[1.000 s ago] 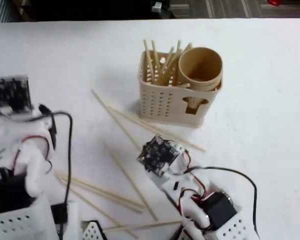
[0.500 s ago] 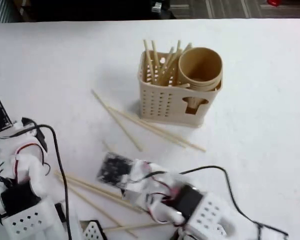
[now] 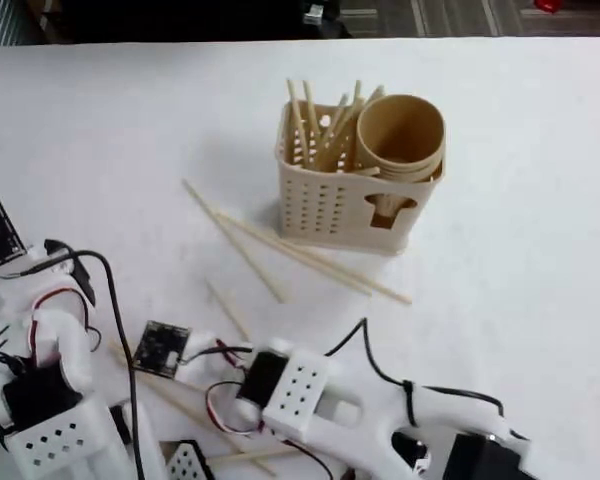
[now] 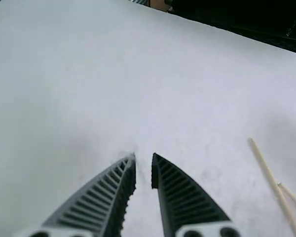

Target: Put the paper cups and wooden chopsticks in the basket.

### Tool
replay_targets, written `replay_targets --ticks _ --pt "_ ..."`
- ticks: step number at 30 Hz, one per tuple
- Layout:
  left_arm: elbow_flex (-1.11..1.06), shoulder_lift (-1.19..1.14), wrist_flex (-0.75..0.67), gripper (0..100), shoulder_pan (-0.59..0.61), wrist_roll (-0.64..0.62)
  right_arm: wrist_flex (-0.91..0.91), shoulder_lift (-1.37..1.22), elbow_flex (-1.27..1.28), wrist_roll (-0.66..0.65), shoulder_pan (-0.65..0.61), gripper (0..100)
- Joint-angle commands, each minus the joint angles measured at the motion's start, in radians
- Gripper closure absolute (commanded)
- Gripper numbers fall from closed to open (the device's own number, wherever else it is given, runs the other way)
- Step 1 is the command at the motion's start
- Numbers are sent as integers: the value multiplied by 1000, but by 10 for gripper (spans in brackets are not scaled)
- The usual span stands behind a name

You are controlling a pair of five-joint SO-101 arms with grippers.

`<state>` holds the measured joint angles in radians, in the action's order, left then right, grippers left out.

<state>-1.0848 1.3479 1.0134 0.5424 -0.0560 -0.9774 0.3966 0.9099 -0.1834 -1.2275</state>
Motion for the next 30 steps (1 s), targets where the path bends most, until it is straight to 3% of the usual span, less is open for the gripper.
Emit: replay_targets --ticks 1,13,17,22,30 --pt "8 13 -23 928 8 -6 28 -21 -37 8 -30 814" --pt "6 13 -23 928 8 -5 68 -226 -91 6 -24 814" --pt "6 13 -23 928 8 -5 51 -236 -91 -84 -15 814" --pt "6 15 -23 928 8 -5 54 -239 -91 -143 82 818" --pt "6 15 -21 928 8 -5 91 -249 -86 -227 171 964"
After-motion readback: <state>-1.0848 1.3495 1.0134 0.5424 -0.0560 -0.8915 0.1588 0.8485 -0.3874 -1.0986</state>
